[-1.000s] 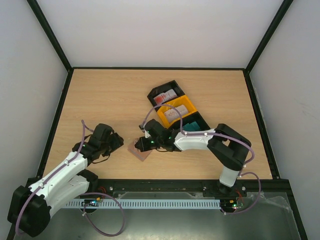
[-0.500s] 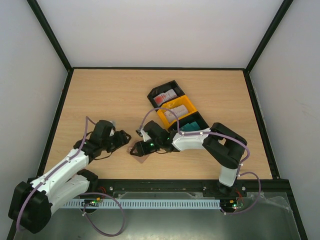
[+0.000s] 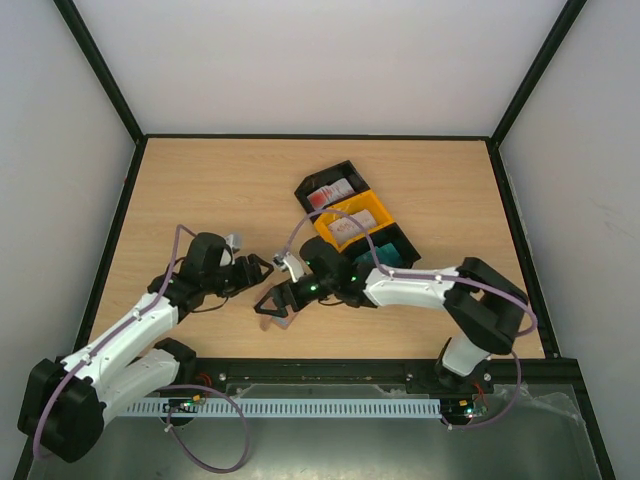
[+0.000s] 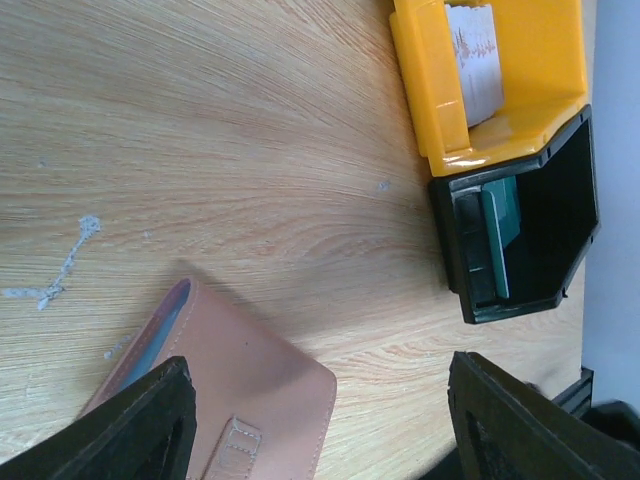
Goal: Put the credit cards into the card holder
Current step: Close the card holder at the center of the board.
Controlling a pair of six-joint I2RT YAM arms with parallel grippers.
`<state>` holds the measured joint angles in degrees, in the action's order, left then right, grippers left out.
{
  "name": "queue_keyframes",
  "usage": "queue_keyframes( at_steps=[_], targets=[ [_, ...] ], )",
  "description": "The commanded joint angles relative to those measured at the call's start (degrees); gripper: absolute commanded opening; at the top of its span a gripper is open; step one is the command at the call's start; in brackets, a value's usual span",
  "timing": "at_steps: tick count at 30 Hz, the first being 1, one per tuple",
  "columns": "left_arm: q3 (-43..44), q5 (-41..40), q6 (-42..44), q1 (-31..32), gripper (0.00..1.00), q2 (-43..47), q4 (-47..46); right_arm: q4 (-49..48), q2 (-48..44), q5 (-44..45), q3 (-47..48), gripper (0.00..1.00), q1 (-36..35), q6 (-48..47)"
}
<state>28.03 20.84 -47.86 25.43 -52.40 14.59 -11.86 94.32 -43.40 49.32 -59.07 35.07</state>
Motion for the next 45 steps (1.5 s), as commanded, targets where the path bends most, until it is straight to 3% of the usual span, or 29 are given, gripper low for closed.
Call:
queue_keyframes(
  at_steps=[1, 4, 9, 15, 22, 36, 45],
  targets=[
    [0.8, 2.5, 0.4, -0.2, 0.70, -0.4, -1.0, -5.9, -6.0, -2.5, -2.8, 0.83, -0.4, -1.2],
    [1.0, 3.1, 0.2, -0.2, 0.70, -0.8, -1.1, -5.1, -8.5, -1.4, -4.1, 0.84, -0.3, -2.2],
    [0.7, 4.1, -0.2, 0.5, 0.68, -2.0, -1.4, -0.3, -11.2, 7.9, -4.6, 0.84, 0.5, -2.0],
    [-0.6, 1.9, -1.4, 2.8, 0.50, -4.1, -1.8, 3.4, -13.0, 17.0, -6.0, 0.82, 3.5, 1.1],
    [-2.1, 0.1, -4.0, 6.6, 0.42, -8.2, -4.4, 6.3, -10.8, 19.9, -7.5, 0.78, 8.0, 5.0],
    [-6.0, -1.8, -2.7, 7.7, 0.36, -11.7, 0.3, 12.1, 3.9, 10.7, 1.7, 0.53, 8.7, -1.4],
    [-8.2, -8.2, -1.7, 7.9, 0.30, -11.6, 4.8, 10.9, 8.4, 2.2, 1.2, 0.52, 8.7, -2.6]
  ],
)
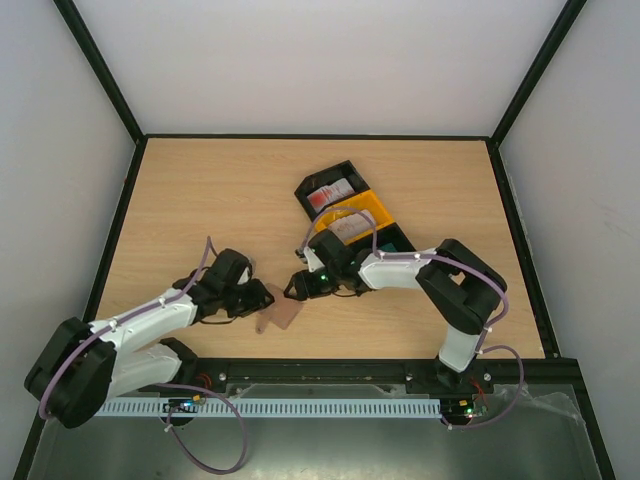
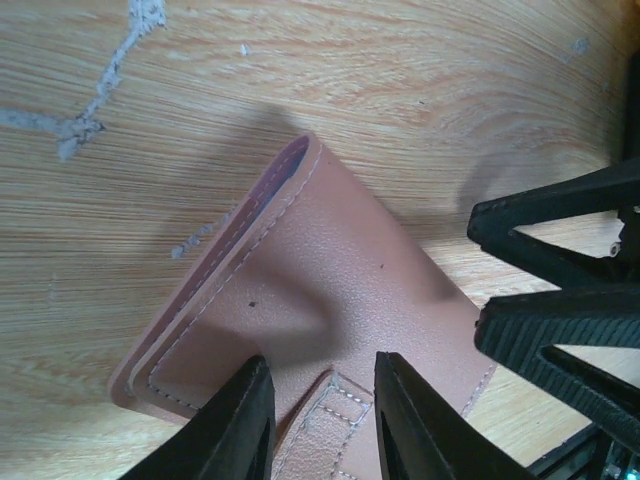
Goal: Put the credit cards into the card holder
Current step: Close the card holder at the center of the board.
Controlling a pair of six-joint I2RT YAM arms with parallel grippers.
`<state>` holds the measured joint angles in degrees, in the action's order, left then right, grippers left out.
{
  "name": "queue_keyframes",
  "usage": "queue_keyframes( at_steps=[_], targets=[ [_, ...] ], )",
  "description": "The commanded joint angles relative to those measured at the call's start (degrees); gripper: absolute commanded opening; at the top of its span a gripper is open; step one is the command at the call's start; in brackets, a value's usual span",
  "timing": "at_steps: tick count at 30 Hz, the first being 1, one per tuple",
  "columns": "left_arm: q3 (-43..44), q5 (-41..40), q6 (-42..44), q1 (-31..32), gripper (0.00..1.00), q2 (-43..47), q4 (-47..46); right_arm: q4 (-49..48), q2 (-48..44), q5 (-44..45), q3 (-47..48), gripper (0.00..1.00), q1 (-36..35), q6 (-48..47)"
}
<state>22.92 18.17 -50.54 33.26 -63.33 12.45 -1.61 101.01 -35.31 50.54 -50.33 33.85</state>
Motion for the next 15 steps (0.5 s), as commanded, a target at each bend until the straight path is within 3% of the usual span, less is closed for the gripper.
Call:
queue_keyframes(
  at_steps=[1, 6, 15],
  targets=[
    [-3.6, -5.7, 0.9, 0.1, 0.29, -0.6, 7.1, 0.3, 2.3, -7.2, -0.5, 0.52, 0.0, -1.3],
    [-5.9, -6.4, -0.1, 0.3, 0.25, 1.2, 7.2, -4.8, 4.3, -13.2, -3.1, 0.50, -0.1, 2.0],
    [-7.7, -6.1, -0.7, 0.4, 0.25, 2.4, 6.1, -28.1, 7.0, -19.9, -8.5, 0.46, -1.5, 19.9]
  ],
)
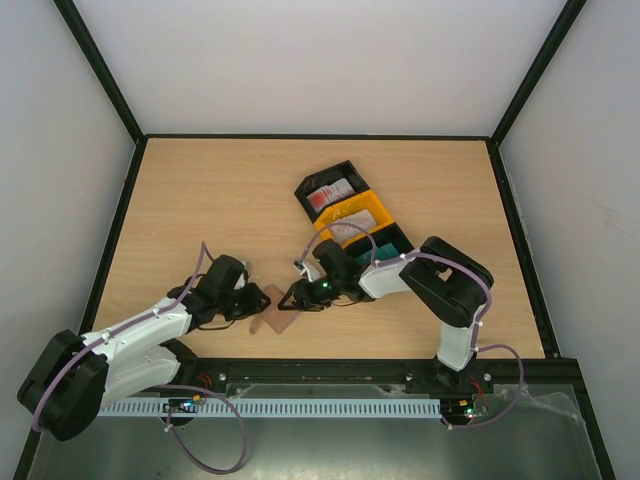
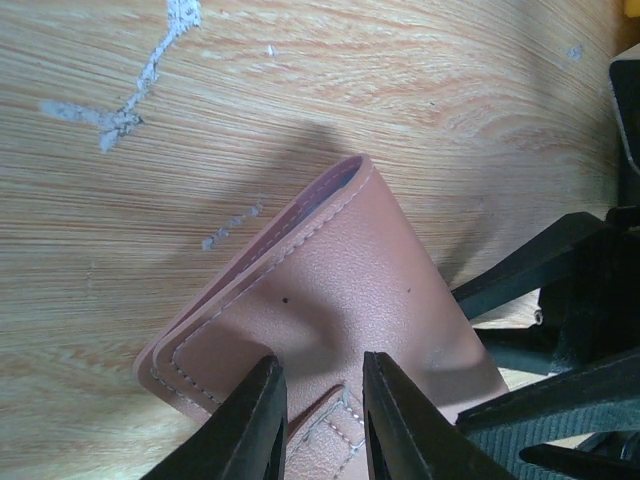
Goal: Put the credit cards into the card holder
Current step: Close the card holder at the center of the board.
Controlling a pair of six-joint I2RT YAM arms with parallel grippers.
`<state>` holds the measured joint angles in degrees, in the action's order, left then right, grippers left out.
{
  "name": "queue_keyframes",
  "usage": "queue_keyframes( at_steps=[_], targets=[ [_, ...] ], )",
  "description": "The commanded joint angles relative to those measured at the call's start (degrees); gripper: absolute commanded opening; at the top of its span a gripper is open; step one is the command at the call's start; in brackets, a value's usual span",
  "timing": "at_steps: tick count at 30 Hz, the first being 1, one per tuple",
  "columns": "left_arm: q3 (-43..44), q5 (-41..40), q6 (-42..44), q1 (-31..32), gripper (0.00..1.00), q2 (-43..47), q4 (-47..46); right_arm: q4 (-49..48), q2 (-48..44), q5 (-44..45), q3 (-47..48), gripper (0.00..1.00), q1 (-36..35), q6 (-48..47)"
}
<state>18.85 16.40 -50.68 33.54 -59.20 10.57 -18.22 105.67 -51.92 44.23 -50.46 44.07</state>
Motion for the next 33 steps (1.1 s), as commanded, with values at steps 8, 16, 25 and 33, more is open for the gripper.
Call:
queue_keyframes(
  at_steps=[8, 16, 25, 33],
  targets=[
    [-4.6, -4.4, -1.8, 0.1, 0.24, -0.3, 7.1, -30.8, 5.2, -0.4, -4.9, 0.26, -1.5, 23.4],
    [1.0, -7.2, -1.8, 0.3, 0.41, 11.1, 8.9, -14.3, -1.4, 8.1, -3.0, 0.02, -1.4, 14.1],
    [17.1, -16.2, 2.1, 0.0, 0.63, 16.8, 13.2, 22.1, -15.3, 29.1, 6.2, 0.02, -1.4, -3.4],
    [28.6, -20.8, 4.9, -0.8, 0.71, 13.8, 18.9, 49.3, -22.0, 64.3, 16.2, 0.02, -3.9, -6.2]
  ],
)
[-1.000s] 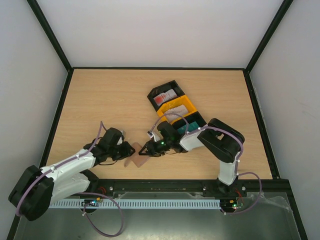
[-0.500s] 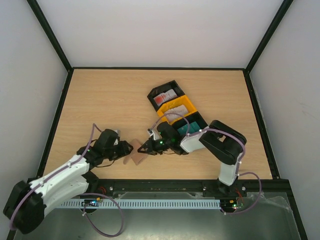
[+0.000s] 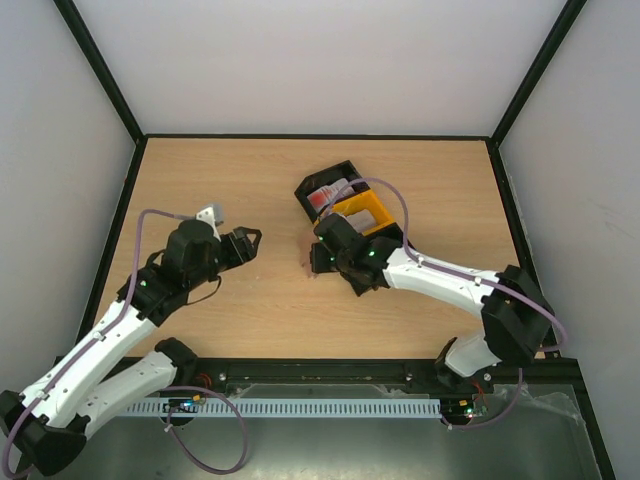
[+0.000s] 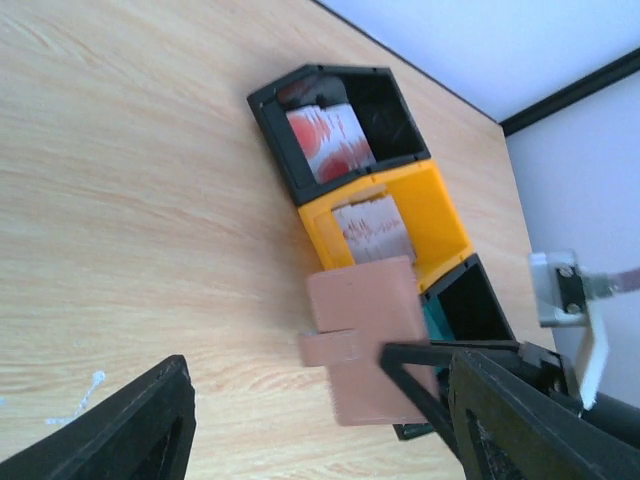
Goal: Put the credit cards into the card holder
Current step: Close the card holder at the center of the board.
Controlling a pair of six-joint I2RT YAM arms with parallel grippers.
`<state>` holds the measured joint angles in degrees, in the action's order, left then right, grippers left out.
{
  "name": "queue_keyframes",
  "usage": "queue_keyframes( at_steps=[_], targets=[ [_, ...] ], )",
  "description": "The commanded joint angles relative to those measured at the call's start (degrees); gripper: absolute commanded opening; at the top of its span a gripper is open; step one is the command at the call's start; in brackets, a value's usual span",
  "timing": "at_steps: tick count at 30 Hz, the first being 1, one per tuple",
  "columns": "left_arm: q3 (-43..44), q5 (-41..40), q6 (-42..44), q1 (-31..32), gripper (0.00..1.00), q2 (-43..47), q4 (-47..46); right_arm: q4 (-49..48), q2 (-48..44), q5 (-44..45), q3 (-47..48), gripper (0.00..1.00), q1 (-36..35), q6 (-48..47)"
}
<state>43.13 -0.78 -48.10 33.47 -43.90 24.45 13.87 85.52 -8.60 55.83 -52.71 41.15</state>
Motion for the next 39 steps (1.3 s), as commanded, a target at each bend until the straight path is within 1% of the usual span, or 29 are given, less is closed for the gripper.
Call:
queue_keyframes(
  at_steps=[1, 4, 5, 8, 12, 14, 17, 18, 22, 24, 25, 29, 32, 34, 39],
  targets=[
    [5.5, -3.6, 2.6, -0.9, 0.71, -1.9, 5.7, 19.0, -1.5, 23.2, 5.6, 0.02, -2.4, -3.1],
    [8.1, -3.6, 2.8, -1.2, 0.72, -2.5, 6.9, 24.2, 0.8, 30.2, 8.5, 0.02, -5.5, -1.7],
    [8.8, -3.5, 2.9, -1.2, 0.73, -2.4, 7.3, 26.3, 2.1, 33.7, 9.8, 0.02, -7.4, -0.2],
    [9.6, -3.0, 1.9, -1.3, 0.74, -2.1, 7.8, 33.5, 8.1, 42.4, 14.1, 0.02, -11.6, 2.8],
    [9.4, -1.7, 1.0, -1.5, 0.75, -1.5, 8.1, 41.0, 18.7, 47.1, 21.3, 0.04, -16.6, 6.5],
    [9.9, -1.7, 1.0, -1.6, 0.75, -1.6, 8.8, 42.6, 24.2, 46.6, 24.8, 0.06, -19.0, 7.2],
    [10.4, -2.9, 0.0, -1.7, 0.75, -2.2, 11.5, 43.4, 30.9, 43.6, 30.5, 0.15, -21.3, 6.7],
    [10.3, -2.7, -0.3, -1.8, 0.75, -2.4, 12.0, 43.2, 32.7, 42.6, 32.1, 0.16, -21.8, 6.5],
    [9.2, -2.0, -0.7, -1.8, 0.75, -2.6, 13.6, 37.5, 36.0, 36.0, 33.9, 0.18, -23.0, 4.2],
    [9.0, -2.3, -0.8, -1.9, 0.75, -2.4, 14.3, 34.4, 36.1, 33.2, 33.6, 0.21, -23.2, 4.1],
    [9.0, -2.4, -0.8, -1.9, 0.75, -2.3, 14.8, 32.6, 35.7, 31.3, 33.2, 0.25, -23.2, 3.5],
    [8.8, -1.8, -1.1, -1.9, 0.75, -2.3, 16.0, 21.7, 31.3, 23.5, 27.2, 0.53, -23.1, 3.1],
    [8.6, -1.9, -1.0, -2.1, 0.76, -1.8, 16.5, 14.4, 26.1, 19.4, 23.2, 0.65, -23.1, 3.6],
    [8.0, -1.8, -1.0, -2.2, 0.76, -1.5, 16.6, 10.6, 22.6, 17.4, 20.3, 0.68, -23.1, 3.5],
    [5.1, 0.3, -2.0, -2.3, 0.76, -0.9, 15.8, 2.8, 11.2, 17.8, 11.7, 0.68, -22.1, 5.5]
  ],
)
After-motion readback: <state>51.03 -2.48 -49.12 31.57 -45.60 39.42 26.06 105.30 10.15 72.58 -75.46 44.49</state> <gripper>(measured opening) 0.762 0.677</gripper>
